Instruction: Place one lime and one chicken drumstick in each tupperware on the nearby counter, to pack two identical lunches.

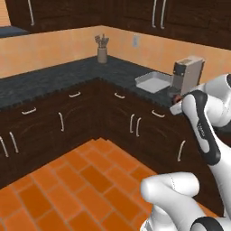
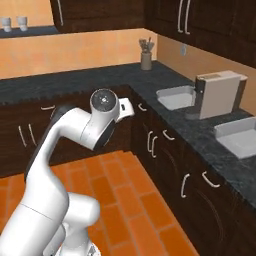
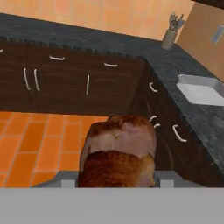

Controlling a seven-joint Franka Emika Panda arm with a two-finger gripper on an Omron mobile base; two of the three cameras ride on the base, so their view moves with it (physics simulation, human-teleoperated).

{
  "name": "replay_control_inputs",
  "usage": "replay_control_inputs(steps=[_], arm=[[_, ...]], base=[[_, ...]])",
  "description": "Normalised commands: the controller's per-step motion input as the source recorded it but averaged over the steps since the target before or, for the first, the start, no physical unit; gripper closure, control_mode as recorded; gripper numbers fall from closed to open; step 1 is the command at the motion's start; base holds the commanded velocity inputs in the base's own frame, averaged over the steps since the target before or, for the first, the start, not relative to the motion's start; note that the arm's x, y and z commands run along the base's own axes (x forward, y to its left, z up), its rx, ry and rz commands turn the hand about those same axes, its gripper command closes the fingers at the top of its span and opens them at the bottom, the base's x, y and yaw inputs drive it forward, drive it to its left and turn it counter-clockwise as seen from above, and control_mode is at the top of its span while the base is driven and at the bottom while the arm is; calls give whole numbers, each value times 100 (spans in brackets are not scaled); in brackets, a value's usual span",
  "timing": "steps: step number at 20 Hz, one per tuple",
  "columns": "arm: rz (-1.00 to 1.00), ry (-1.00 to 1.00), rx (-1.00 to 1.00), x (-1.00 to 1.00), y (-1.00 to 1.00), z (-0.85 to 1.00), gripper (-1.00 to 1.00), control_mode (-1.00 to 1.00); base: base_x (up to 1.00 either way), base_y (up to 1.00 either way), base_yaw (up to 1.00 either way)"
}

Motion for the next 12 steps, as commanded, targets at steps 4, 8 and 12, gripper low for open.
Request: replay_control_inputs(steps=[4, 8, 12], arm=[[0, 0, 0, 0, 0, 0, 100, 100], [0, 0, 0, 0, 0, 0, 100, 100], [0, 0, 0, 0, 0, 0, 100, 100]], base=[[100, 33, -11], [100, 31, -44], [96, 34, -52]])
